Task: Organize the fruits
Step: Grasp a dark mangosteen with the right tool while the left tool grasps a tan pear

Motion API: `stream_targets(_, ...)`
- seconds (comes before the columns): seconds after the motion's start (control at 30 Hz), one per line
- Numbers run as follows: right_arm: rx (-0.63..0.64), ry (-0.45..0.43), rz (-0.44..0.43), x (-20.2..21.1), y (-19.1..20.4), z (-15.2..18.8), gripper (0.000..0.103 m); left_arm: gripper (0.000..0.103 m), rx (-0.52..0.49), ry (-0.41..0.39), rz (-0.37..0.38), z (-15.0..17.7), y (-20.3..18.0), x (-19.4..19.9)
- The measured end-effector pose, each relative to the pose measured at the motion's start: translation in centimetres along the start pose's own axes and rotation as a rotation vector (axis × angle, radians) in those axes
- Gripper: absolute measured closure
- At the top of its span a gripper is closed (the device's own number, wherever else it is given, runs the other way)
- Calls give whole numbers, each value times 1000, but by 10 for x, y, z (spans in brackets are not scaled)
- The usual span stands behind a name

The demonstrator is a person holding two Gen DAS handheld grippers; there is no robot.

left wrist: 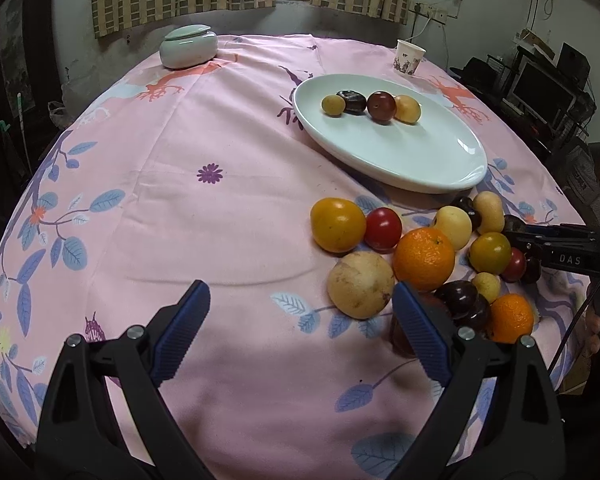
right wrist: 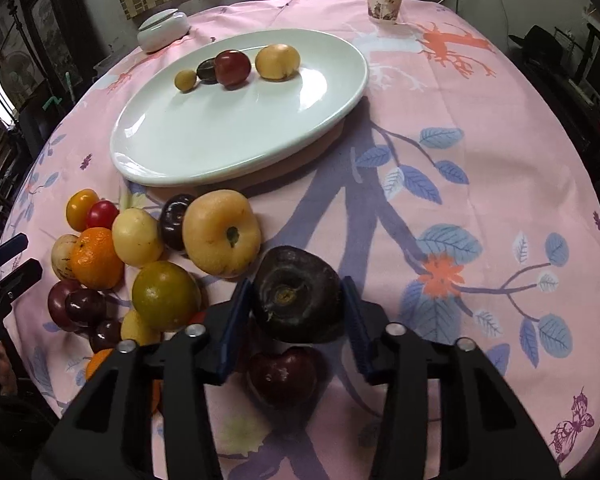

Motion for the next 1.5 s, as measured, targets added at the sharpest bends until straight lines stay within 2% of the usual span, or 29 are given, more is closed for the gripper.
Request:
stream_targets(0.07, 11, -12, 28, 5, 3, -1, 58, 9, 0, 2, -13, 1, 2, 0)
stream_targets(0.27, -24, -93, 38, 40, 0, 2, 58, 9, -1, 35, -29, 4, 5, -10)
stream_targets(0.47, -62, -69, 8, 44, -7, 17, 58, 9, -27, 68, 9, 5, -10, -18)
stream_targets(0.57, -77, -67, -24, 44, -5, 21, 58, 8, -35, 73, -20, 1, -12, -27)
stream_targets(0.73, -84, -73, -48, 48, -2, 24, 58, 10, 56, 158, 132, 5, -6, -39)
stream_targets(0.83, -88, -74, -47, 51, -4, 25, 57, 15, 38, 175, 165, 11, -4, -32)
stream_targets(0.97, -86, -78, -51, 52, -3, 24, 57, 18, 30, 155, 124, 14, 3, -21)
stream_targets(1.1, -75, -78, -67, 51, 3, 23, 57, 18, 71, 125, 82, 5, 18, -16)
stream_targets(1.2, -71, -77, -70, 52, 5, 24, 57, 18, 30, 123, 69, 1, 8, -17)
stream_targets(1.37, -79, -79, -63, 54, 5, 24, 57, 20, -12, 146, 87, 2, -14, -31)
stream_targets(1.43, -77, -79, -63, 54, 6, 24, 57, 20, 3, 161, 97, -1, -14, -36)
stream_targets(1.5, -75, -78, -68, 54, 5, 24, 57, 23, 41, 201, 144, -3, -15, -42)
Point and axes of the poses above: each gripper's, at about its wrist camera, not at the fingertips, and x roughly against the way its jaws point, y to its left, z to its underside, the point moved 9 cm from there along -x, roughly the way its jaws point
